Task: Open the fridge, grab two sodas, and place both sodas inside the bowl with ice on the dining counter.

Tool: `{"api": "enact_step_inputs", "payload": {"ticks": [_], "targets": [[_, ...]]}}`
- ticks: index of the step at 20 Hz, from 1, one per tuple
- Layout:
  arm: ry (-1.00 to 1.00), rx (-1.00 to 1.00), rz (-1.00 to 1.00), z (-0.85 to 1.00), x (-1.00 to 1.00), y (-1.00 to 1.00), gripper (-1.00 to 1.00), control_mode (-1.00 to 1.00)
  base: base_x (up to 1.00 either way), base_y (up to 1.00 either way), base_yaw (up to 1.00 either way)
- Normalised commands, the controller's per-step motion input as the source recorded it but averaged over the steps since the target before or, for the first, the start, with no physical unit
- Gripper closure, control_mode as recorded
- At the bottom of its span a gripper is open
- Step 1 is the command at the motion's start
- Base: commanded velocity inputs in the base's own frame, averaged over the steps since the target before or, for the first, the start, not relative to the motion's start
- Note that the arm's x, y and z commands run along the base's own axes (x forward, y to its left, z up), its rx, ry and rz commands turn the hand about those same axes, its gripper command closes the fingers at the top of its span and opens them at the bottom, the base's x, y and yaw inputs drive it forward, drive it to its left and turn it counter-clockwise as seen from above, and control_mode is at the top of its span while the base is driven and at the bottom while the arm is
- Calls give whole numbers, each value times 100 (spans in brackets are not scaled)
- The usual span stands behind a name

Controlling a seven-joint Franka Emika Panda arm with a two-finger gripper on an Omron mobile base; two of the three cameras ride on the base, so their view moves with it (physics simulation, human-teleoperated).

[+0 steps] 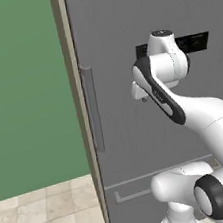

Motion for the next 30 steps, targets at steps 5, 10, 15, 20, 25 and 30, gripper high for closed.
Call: {"api": "enact_step_inputs", "payload": {"ticks": [5,10,15,20,25,30], "targets": [[0,0,0,0,0,0,-100,100,-34,82,-10],[0,0,0,0,0,0,-100,100,-73,30,-21],[0,0,0,0,0,0,-100,100,-65,19,-28],[0,0,0,0,0,0,-100,100,-5,60,-25],[0,0,0,0,0,0,-100,100,30,71,-17],[0,0,0,0,0,0,-100,100,22,27,-12]]}}
